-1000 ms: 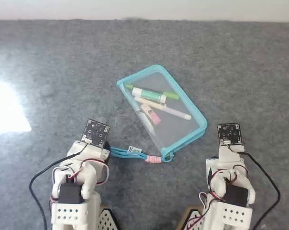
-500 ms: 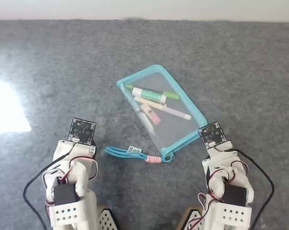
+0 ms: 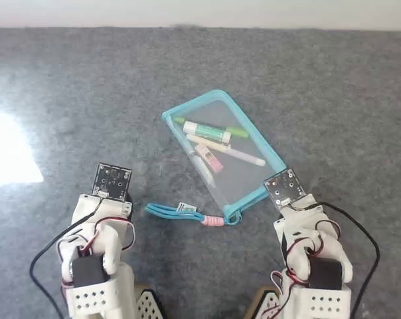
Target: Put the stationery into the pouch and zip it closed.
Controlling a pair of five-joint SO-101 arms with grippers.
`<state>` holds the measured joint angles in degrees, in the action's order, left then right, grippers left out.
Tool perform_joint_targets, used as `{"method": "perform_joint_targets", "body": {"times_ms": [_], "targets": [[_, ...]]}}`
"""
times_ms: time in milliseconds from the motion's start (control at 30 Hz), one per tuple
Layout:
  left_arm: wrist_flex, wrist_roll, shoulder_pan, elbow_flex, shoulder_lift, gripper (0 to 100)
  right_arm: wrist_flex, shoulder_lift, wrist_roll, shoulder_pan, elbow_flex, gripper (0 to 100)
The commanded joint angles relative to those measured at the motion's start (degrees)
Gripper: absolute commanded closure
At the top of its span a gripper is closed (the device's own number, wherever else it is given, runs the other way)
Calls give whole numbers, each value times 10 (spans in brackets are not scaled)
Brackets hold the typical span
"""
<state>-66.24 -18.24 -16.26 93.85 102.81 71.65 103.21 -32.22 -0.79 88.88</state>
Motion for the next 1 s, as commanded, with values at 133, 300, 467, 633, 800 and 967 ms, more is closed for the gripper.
{"method": "perform_joint_targets", "body": {"times_ms": [133, 300, 467, 633, 800, 967], "targets": [[-1, 8, -4, -29, -2, 866, 5, 6, -4, -5, -43, 920], [-1, 8, -4, -27, -2, 866, 4, -57, -4, -6, -119, 920], [0, 8, -4, -26, -1, 866, -20, -249, 16, -7, -243, 922], [0, 8, -4, -25, -1, 866, -80, -463, 100, -7, -325, 920], [0, 8, -4, -25, -1, 866, -105, -625, 168, -53, -379, 919], [5, 5, -4, -38, -1, 866, -101, -694, 205, -103, -428, 919]]}}
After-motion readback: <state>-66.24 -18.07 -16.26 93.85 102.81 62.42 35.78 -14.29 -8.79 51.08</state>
